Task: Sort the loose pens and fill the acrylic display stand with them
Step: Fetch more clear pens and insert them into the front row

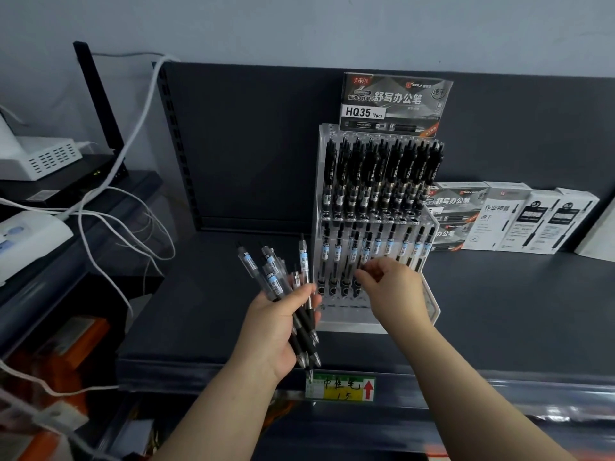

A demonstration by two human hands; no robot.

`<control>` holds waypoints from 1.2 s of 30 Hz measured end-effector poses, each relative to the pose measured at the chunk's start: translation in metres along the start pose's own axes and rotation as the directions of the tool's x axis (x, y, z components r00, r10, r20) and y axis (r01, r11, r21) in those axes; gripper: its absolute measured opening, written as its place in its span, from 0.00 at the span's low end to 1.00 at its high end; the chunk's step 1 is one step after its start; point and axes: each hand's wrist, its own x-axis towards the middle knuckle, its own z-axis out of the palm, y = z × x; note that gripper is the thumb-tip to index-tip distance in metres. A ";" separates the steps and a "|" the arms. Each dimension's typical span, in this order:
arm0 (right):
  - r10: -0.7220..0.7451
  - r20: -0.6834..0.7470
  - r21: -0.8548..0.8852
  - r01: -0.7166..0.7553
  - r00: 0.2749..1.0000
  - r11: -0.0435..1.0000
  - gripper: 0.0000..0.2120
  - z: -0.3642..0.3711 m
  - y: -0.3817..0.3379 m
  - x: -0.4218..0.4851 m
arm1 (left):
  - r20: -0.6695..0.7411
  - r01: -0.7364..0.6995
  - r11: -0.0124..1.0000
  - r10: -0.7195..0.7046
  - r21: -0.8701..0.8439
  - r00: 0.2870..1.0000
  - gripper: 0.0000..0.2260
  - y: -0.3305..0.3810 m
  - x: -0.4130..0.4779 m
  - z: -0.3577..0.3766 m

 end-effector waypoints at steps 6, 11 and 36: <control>-0.012 0.024 -0.029 0.013 1.000 1.000 0.08 -0.002 0.000 0.002 | -0.012 -0.005 1.000 0.005 0.009 1.000 0.15 -0.006 -0.005 0.009; -0.067 0.052 -0.022 0.069 0.996 0.997 0.08 -0.002 0.006 0.006 | -0.045 -0.022 1.000 0.022 0.000 0.999 0.12 -0.011 -0.009 0.021; -0.112 0.416 0.638 -0.202 0.902 0.743 0.09 -0.049 0.009 -0.012 | -0.123 -0.207 0.956 0.236 0.209 0.964 0.11 -0.044 -0.032 0.060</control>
